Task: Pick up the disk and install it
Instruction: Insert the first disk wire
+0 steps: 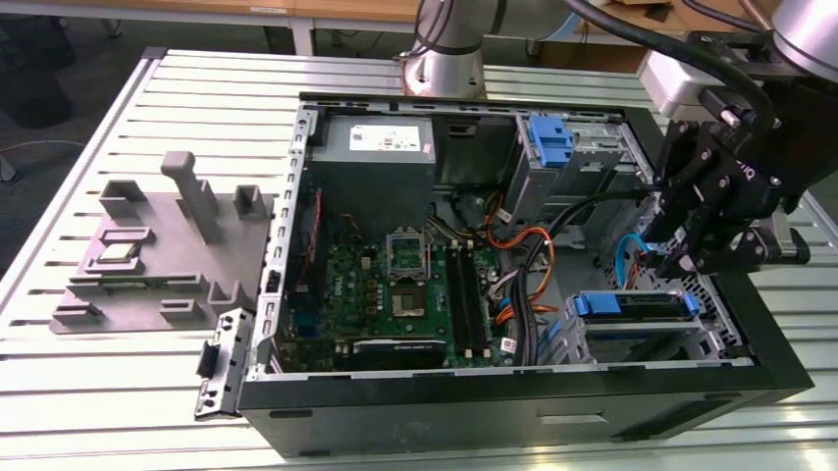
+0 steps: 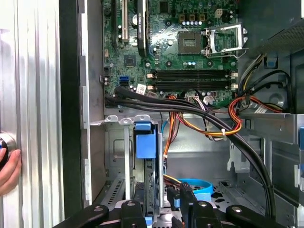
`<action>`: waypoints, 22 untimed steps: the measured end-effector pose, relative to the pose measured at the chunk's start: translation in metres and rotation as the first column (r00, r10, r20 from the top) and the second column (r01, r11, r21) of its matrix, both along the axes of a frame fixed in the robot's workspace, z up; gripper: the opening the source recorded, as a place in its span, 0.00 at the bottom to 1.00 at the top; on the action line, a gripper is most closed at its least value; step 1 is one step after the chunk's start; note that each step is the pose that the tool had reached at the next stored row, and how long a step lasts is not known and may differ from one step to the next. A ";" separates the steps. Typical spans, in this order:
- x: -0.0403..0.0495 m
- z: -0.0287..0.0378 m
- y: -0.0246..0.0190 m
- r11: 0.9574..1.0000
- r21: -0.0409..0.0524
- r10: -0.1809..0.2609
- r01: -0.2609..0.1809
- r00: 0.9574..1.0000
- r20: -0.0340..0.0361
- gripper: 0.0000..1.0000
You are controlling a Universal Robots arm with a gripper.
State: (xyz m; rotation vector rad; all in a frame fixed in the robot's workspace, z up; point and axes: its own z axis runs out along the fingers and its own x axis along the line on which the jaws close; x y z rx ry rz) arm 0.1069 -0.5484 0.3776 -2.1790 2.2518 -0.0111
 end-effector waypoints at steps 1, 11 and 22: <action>0.0013 -0.0002 0.0002 1.000 0.000 0.000 0.000 1.000 0.000 0.42; 0.0091 -0.0065 0.0026 1.000 0.000 0.000 0.000 1.000 0.000 0.42; 0.0114 -0.0181 0.0031 1.000 0.000 0.000 0.000 1.000 -0.001 0.42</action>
